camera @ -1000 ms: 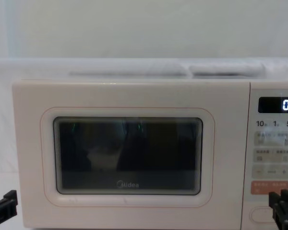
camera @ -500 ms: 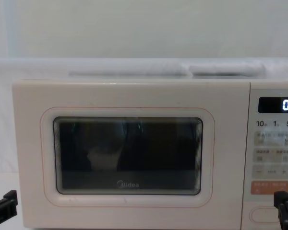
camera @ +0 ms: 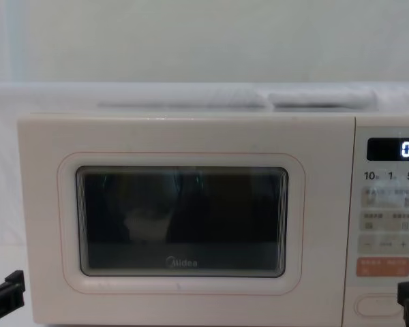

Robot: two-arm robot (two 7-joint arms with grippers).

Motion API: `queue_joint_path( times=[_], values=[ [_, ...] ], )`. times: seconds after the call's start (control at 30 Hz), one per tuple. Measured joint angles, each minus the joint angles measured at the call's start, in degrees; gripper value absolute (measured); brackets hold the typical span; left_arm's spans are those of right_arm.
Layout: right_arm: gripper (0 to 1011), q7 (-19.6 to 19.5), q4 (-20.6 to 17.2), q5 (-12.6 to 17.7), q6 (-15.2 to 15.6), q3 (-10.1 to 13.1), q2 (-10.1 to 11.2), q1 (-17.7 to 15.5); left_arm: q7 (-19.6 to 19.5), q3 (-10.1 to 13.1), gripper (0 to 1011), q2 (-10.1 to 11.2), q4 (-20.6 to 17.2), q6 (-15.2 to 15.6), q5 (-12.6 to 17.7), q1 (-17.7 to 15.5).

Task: Press the button to open the microwave door with one hand; close the microwave door with the other hand.

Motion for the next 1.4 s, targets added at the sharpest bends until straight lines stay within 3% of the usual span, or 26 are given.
queue_joint_path(
  times=[0.73, 1.4],
  values=[
    [0, 3.5, 7.7, -0.6, 2.2, 2.9, -3.6, 5.4, 0.0, 0.0, 1000, 0.0, 0.0, 0.0, 0.0, 0.0],
    [0, 3.4, 14.9, -2.1, 1.5, 4.9, -5.8, 10.6, 0.0, 0.0, 1000, 0.0, 0.0, 0.0, 0.0, 0.0]
  ],
)
